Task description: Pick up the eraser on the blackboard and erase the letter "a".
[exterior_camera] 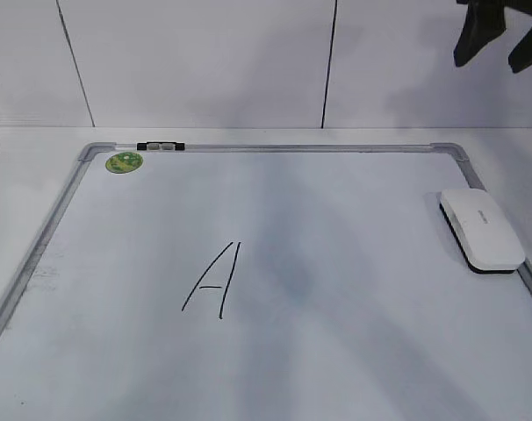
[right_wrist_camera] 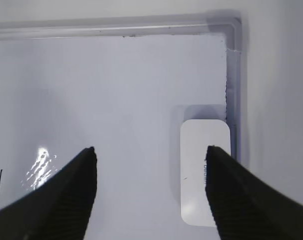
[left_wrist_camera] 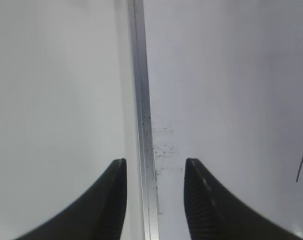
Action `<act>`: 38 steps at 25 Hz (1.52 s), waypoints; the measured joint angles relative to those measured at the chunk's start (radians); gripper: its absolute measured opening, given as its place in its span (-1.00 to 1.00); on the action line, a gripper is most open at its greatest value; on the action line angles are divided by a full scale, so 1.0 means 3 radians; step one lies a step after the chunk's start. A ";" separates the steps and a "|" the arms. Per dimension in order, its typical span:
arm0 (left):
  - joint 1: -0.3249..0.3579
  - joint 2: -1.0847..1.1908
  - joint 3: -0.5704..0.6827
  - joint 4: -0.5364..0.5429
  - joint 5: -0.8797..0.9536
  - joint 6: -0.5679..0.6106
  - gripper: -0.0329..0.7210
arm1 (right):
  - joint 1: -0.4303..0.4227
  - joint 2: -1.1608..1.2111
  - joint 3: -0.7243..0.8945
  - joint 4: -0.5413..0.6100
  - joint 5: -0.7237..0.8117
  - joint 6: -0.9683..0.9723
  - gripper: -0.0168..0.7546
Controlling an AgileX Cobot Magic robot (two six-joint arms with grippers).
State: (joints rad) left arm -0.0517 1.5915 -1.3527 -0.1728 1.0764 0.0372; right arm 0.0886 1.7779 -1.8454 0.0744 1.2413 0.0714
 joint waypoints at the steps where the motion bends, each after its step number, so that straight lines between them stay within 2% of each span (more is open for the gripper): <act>1: 0.0000 -0.0109 0.0000 0.0005 0.0041 0.0000 -0.14 | 0.0000 -0.0079 0.0000 0.0000 0.0006 -0.0006 0.46; 11: 0.0000 -0.1213 0.0000 0.0020 0.0281 0.0000 -0.23 | 0.0000 -0.0595 0.0010 0.0283 0.0040 -0.0014 0.46; 15: 0.0000 -0.1591 0.0000 0.0038 0.0375 0.0000 -0.24 | 0.0000 -0.0806 0.0216 0.0370 0.0042 -0.0048 0.45; 23: -0.0015 -0.2105 0.0027 0.0053 0.0533 -0.0008 -0.24 | 0.0000 -0.1626 0.0772 0.0293 0.0050 -0.0066 0.45; 30: -0.0351 -0.2575 0.0335 0.0053 0.0600 -0.0032 -0.26 | 0.0000 -0.2517 0.1458 0.0294 0.0071 0.0033 0.44; 38: -0.0611 -0.3144 0.0747 0.0155 0.0651 -0.0090 -0.26 | 0.0000 -0.3413 0.2286 0.0348 0.0078 0.0095 0.44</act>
State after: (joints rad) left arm -0.2349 0.6484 -1.1286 -0.1264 1.2717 0.0104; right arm 0.0886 0.7538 -1.1597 0.1786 1.2649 0.0999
